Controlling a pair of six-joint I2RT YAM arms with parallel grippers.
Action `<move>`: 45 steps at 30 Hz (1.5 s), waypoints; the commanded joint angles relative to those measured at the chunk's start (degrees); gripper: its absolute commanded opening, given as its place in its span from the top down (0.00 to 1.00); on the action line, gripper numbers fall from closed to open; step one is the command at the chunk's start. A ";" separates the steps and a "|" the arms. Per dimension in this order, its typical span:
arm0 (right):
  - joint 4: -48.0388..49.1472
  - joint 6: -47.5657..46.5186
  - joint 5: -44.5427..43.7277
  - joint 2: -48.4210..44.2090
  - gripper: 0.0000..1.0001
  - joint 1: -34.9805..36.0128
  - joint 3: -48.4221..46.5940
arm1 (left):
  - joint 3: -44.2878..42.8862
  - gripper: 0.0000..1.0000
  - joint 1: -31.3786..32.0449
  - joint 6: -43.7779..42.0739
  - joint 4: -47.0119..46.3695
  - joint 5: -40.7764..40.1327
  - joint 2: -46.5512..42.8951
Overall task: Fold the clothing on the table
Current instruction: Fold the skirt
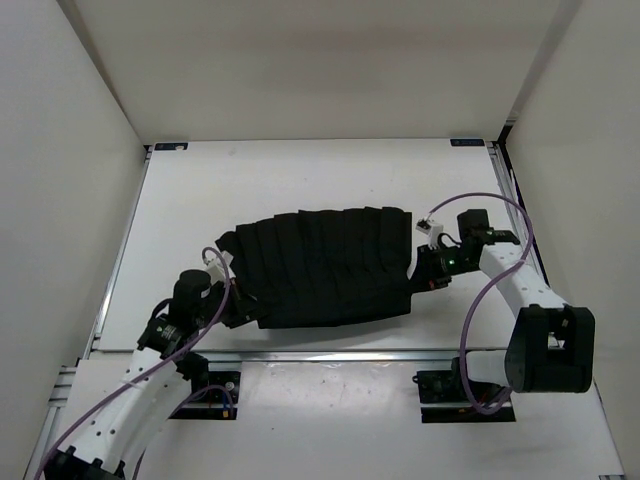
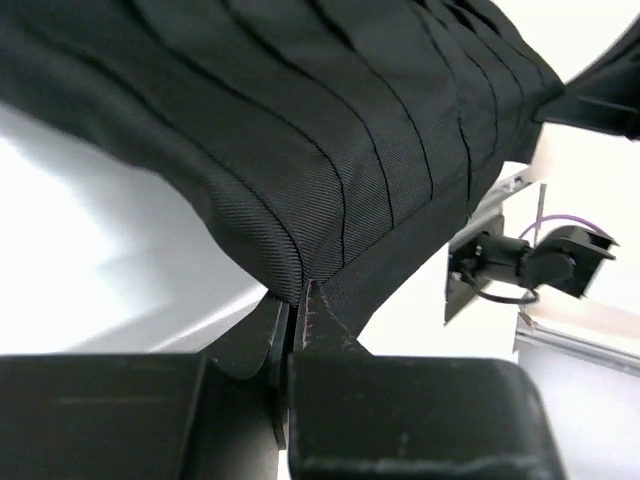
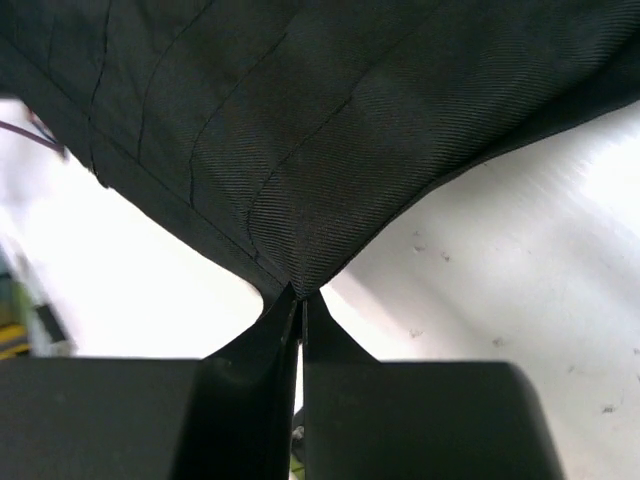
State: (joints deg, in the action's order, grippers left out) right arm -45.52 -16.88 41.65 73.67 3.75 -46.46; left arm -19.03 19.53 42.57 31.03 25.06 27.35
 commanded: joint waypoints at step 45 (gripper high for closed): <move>3.08 9.01 3.37 28.54 0.01 -16.76 -36.25 | -15.52 0.01 -16.10 20.13 -40.00 -18.65 33.29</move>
State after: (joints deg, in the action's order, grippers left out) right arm -39.53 -0.14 48.77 103.44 -13.30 -84.23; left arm -35.75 4.75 69.71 -13.58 9.15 64.49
